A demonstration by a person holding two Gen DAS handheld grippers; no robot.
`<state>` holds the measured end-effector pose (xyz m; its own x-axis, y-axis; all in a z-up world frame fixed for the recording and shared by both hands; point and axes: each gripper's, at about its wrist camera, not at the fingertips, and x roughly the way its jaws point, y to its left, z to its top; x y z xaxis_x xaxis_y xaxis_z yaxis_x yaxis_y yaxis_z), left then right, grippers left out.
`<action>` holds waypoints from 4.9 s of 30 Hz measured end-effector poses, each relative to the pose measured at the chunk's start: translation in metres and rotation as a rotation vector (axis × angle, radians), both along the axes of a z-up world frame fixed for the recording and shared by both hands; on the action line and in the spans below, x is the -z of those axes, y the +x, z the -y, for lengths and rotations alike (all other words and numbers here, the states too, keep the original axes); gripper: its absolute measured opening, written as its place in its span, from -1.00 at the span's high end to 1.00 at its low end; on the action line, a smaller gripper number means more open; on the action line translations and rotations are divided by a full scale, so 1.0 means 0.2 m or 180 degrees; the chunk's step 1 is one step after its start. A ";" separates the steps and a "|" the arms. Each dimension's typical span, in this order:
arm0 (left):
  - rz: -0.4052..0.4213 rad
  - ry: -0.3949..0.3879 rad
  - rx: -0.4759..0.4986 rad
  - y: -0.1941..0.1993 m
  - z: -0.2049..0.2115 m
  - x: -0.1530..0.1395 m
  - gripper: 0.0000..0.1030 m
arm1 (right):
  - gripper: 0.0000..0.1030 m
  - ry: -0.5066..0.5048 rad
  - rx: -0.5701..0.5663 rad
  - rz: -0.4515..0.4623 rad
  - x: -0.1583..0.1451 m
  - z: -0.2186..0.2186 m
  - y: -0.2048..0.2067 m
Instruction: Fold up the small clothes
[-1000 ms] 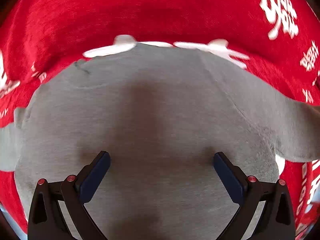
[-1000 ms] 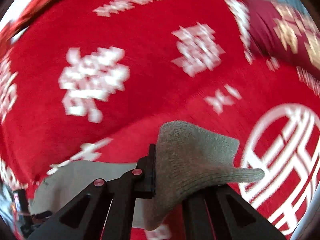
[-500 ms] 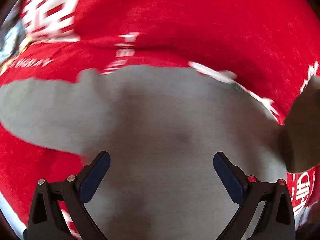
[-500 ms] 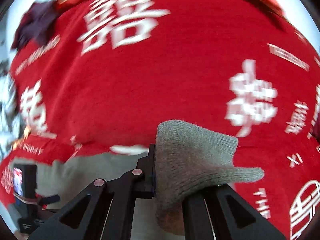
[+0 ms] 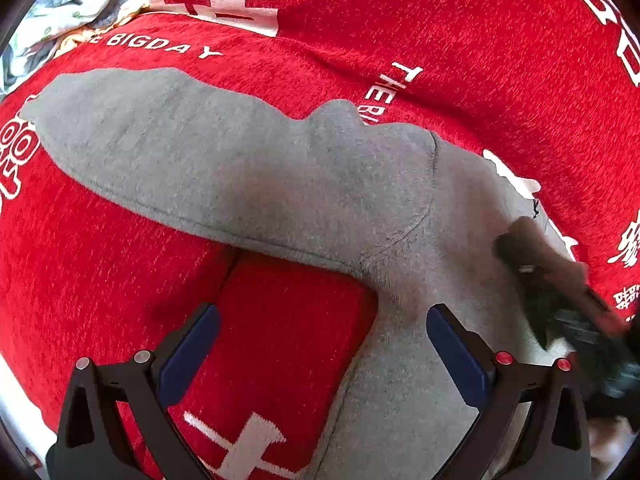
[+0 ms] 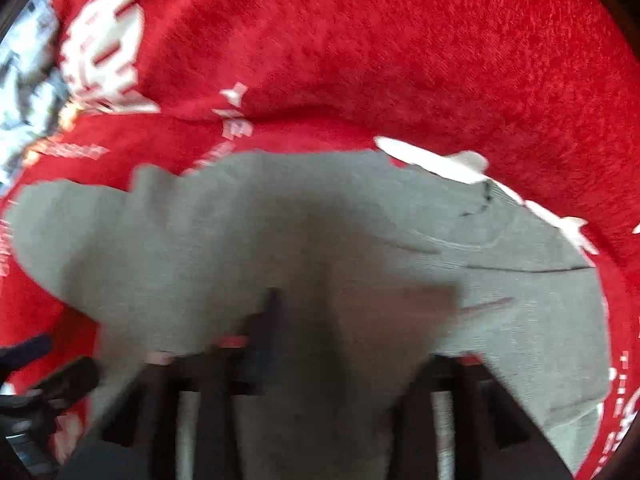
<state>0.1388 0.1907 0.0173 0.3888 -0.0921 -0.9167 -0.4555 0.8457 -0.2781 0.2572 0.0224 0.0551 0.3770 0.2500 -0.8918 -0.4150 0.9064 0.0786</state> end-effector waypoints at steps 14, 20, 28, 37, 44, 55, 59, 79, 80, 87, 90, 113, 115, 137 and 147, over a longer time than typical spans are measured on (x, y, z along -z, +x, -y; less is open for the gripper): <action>0.0226 0.0163 0.0513 0.15 0.45 -0.14 -1.00 | -0.54 0.1509 0.0810 0.0053 -0.37 0.99 -0.02; 0.0054 0.0112 0.0535 0.11 0.50 -0.08 -1.00 | -0.54 0.1180 0.0359 0.0018 -0.37 0.72 0.05; -0.0044 0.0060 0.0374 0.03 0.37 -0.01 -1.00 | -0.54 0.1243 0.1443 -0.0215 -0.19 1.11 0.02; 0.0090 0.0114 0.0398 0.01 0.34 -0.11 -1.00 | -0.56 0.1784 0.0597 -0.0593 -0.09 0.73 0.13; 0.0044 0.0020 0.0291 0.02 0.32 -0.09 -1.00 | -0.56 0.1972 -0.0179 -0.0395 -0.31 0.66 -0.07; 0.0284 -0.0041 0.0987 0.51 0.92 -0.23 -1.00 | -0.57 0.0664 0.1148 -0.0203 -0.05 1.28 0.05; 0.0123 0.0106 0.1244 0.63 1.07 -0.12 -1.00 | -0.56 0.0278 0.1075 -0.0247 0.09 1.26 0.08; -0.0158 0.0622 -0.0187 0.23 0.34 -0.17 -1.00 | -0.67 -0.0295 0.0723 0.0286 0.13 1.09 0.01; -0.0128 0.0604 -0.0045 0.25 0.40 -0.18 -1.00 | -0.67 -0.0280 0.0727 0.0295 0.13 1.10 0.01; -0.0283 0.0702 0.0516 0.29 0.66 -0.02 -1.00 | -0.68 -0.0256 0.0740 0.0335 0.14 1.10 0.00; -0.0275 0.0766 0.0415 0.23 0.51 -0.05 -1.00 | -0.68 -0.0275 0.0743 0.0363 0.14 1.10 0.00; -0.0309 0.0864 -0.1552 -0.07 -1.32 0.07 -1.00 | -0.70 -0.0375 -0.0571 0.0198 -0.05 0.04 -0.03; -0.0284 0.0973 -0.1438 -0.01 -1.36 0.09 -1.00 | -0.70 -0.0527 -0.0852 0.0175 0.04 -0.20 -0.05; 0.0633 0.0889 -0.1365 -0.01 -1.27 -0.18 0.72 | -0.98 -0.0424 0.0106 0.0034 0.17 -0.43 0.20; 0.0898 0.0928 -0.1051 -0.06 -1.03 -0.44 0.74 | -0.89 -0.0418 -0.0006 0.0071 0.12 -0.49 0.24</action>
